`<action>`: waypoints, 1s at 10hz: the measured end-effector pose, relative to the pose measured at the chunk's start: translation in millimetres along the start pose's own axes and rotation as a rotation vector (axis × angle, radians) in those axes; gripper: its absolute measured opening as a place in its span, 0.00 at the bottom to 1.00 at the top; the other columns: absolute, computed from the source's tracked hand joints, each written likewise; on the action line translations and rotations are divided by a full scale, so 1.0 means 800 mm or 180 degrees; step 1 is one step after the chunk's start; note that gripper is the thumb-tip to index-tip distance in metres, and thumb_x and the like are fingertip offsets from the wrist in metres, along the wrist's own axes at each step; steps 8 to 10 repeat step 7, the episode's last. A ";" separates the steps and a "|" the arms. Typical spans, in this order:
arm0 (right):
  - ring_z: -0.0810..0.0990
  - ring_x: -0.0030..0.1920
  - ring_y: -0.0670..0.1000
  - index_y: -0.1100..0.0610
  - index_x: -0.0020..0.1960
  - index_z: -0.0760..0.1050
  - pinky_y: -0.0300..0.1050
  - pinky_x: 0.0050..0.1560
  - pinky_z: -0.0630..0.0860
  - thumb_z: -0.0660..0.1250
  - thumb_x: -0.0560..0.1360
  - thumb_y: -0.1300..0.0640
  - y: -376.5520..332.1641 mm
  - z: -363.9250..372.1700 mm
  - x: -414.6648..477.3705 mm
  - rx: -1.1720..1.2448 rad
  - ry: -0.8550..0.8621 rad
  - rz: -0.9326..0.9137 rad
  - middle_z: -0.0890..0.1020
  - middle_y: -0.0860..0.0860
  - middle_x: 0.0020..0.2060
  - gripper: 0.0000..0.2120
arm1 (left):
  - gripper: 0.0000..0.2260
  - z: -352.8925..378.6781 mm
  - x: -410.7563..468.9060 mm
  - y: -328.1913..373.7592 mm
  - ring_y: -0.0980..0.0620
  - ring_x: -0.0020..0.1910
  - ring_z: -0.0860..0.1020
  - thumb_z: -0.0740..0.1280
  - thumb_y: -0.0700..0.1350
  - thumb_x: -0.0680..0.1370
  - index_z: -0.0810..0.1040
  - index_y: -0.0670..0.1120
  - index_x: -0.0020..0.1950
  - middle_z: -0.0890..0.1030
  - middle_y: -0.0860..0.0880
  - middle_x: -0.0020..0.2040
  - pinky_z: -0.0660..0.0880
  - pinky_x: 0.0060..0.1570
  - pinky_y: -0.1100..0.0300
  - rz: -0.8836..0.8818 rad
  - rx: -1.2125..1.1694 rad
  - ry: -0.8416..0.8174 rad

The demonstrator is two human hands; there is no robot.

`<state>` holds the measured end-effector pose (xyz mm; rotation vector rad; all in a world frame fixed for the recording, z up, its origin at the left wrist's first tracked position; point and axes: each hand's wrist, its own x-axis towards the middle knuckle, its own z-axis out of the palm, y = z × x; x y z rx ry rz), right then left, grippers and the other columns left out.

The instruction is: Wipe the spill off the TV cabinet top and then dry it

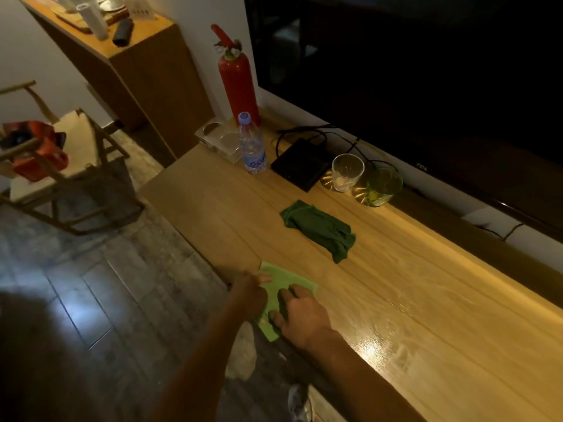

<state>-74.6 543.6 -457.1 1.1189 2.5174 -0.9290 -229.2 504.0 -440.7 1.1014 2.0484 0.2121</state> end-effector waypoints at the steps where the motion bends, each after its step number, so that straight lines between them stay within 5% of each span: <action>1: 0.59 0.74 0.59 0.58 0.76 0.59 0.51 0.67 0.67 0.57 0.79 0.41 -0.002 0.008 0.002 -0.0162 0.0031 0.0080 0.62 0.58 0.73 0.32 | 0.22 0.023 0.011 -0.001 0.43 0.76 0.59 0.56 0.48 0.79 0.71 0.51 0.73 0.57 0.36 0.78 0.57 0.73 0.53 0.0374 0.1070 -0.0187; 2: 0.41 0.79 0.57 0.58 0.80 0.43 0.51 0.75 0.54 0.55 0.81 0.45 0.006 0.008 0.014 -0.0090 -0.0033 0.0299 0.43 0.57 0.79 0.36 | 0.23 0.030 0.036 -0.001 0.41 0.75 0.59 0.59 0.50 0.80 0.65 0.56 0.76 0.47 0.39 0.80 0.63 0.70 0.50 0.0762 0.1494 0.0220; 3: 0.34 0.77 0.55 0.56 0.79 0.36 0.50 0.76 0.48 0.54 0.82 0.49 0.022 0.000 0.030 -0.0178 -0.0012 0.0336 0.35 0.56 0.78 0.35 | 0.27 0.032 0.050 0.008 0.42 0.75 0.57 0.62 0.49 0.79 0.59 0.61 0.76 0.42 0.44 0.80 0.70 0.65 0.48 0.0611 0.1567 0.0415; 5: 0.33 0.77 0.58 0.58 0.78 0.35 0.51 0.76 0.42 0.57 0.81 0.50 0.022 -0.009 0.046 -0.0325 -0.0146 0.0396 0.34 0.58 0.77 0.38 | 0.27 0.041 0.049 0.012 0.42 0.78 0.46 0.54 0.55 0.81 0.48 0.61 0.78 0.39 0.47 0.80 0.60 0.70 0.40 0.0147 0.1869 0.0356; 6: 0.35 0.77 0.60 0.59 0.79 0.38 0.51 0.75 0.39 0.51 0.83 0.48 0.024 -0.012 0.031 -0.0081 0.0080 0.0431 0.38 0.60 0.78 0.33 | 0.28 0.038 0.037 0.021 0.42 0.78 0.45 0.53 0.57 0.81 0.45 0.58 0.79 0.38 0.47 0.80 0.54 0.73 0.39 0.0150 0.1946 0.0352; 7: 0.37 0.78 0.60 0.58 0.80 0.43 0.55 0.76 0.46 0.48 0.83 0.46 0.033 -0.026 0.002 0.0215 0.0298 0.0587 0.40 0.60 0.79 0.30 | 0.29 0.031 0.015 0.048 0.42 0.79 0.45 0.50 0.59 0.81 0.44 0.55 0.80 0.42 0.48 0.81 0.51 0.74 0.40 0.0430 0.2062 0.0409; 10: 0.37 0.78 0.60 0.58 0.80 0.43 0.55 0.76 0.46 0.48 0.83 0.46 0.033 -0.026 0.002 0.0215 0.0298 0.0587 0.40 0.60 0.79 0.30 | 0.29 0.031 0.015 0.048 0.42 0.79 0.45 0.50 0.59 0.81 0.44 0.55 0.80 0.42 0.48 0.81 0.51 0.74 0.40 0.0430 0.2062 0.0409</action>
